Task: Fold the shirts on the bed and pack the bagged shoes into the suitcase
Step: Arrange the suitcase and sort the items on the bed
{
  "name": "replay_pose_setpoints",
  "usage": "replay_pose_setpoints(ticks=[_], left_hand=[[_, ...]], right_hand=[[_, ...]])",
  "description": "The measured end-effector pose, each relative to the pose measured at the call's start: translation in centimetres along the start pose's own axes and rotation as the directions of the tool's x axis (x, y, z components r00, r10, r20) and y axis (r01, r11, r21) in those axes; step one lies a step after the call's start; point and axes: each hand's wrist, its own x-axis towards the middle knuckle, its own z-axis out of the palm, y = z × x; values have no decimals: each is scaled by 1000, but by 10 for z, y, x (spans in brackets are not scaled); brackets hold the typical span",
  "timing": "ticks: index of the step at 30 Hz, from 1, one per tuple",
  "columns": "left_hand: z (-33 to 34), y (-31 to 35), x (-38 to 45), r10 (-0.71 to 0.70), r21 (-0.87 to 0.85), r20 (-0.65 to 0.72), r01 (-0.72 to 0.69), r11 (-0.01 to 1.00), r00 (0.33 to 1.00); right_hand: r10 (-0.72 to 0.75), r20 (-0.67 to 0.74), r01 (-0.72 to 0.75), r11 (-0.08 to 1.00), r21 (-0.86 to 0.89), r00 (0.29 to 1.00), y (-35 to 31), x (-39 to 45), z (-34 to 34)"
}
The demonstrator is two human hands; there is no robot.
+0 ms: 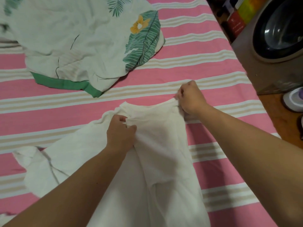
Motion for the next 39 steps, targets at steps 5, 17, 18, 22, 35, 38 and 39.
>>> replay_pose_setpoints(ticks=[5,17,18,22,35,38,39], left_hand=[[-7,3,-3,548,466,11,-489,737,837],[68,64,11,365,550,621,-717,428,694],[67,64,9,389,519,578,-691,503,718],[68,65,3,500,468,378,-627,623,779],[-88,-95,-100,311,621,-157,-151,769,937],[-162,-148,-100,-121,410,-235,211,887,964],[-178,-156,-98,-181,343,-215,248,906,960]], right_hand=[[-14,-254,16,1000,5,967,-30,-73,-4],[566,346,-661,595,457,749,-1,-234,25],[568,314,-643,593,484,761,0,-238,27],[608,111,-564,631,533,786,3,-242,26],[-252,68,261,934,-245,965,-47,-175,76],[-157,186,210,924,-319,970,-24,-157,110],[-157,160,204,915,-347,975,-21,-155,118]])
